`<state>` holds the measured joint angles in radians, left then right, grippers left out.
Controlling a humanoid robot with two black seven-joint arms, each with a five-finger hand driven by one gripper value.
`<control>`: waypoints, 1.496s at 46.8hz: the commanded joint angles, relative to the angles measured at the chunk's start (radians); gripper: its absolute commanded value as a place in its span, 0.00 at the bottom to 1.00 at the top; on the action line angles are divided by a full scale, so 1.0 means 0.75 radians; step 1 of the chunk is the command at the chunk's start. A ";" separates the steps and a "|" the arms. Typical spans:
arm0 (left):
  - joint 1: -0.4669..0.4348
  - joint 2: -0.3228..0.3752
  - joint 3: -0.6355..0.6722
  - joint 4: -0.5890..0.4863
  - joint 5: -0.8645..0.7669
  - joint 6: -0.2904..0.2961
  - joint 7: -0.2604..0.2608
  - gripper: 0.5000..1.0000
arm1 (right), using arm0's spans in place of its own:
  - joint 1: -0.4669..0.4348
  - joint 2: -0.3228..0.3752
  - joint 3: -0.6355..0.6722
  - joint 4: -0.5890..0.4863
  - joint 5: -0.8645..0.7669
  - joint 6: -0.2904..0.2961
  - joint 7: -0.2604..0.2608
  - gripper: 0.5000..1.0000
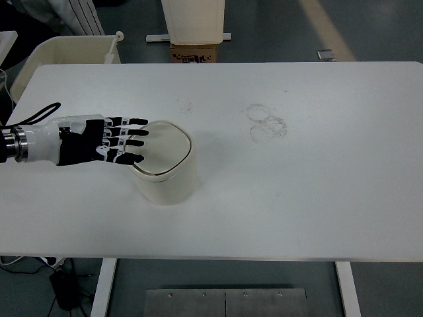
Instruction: Close trash bin
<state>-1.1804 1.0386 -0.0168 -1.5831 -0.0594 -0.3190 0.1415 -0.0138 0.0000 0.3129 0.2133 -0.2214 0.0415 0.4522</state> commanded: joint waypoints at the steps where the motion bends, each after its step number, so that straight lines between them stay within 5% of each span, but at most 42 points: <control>1: -0.009 0.000 0.000 0.000 0.001 -0.002 -0.001 1.00 | 0.000 0.000 0.000 0.000 0.001 0.000 0.000 0.98; 27: -0.181 -0.027 0.002 0.006 0.241 -0.127 0.053 1.00 | 0.000 0.000 0.000 0.000 0.001 0.000 0.000 0.98; 43: -0.214 0.002 0.006 0.008 0.410 -0.329 0.081 1.00 | 0.000 0.000 0.000 0.000 -0.001 0.000 0.000 0.98; 70: -0.201 -0.004 0.004 0.059 0.435 -0.336 0.081 1.00 | 0.000 0.000 0.000 0.000 -0.001 0.000 0.000 0.98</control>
<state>-1.3332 1.0405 -0.0139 -1.5456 0.2662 -0.5709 0.2024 -0.0138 0.0000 0.3129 0.2132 -0.2224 0.0411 0.4526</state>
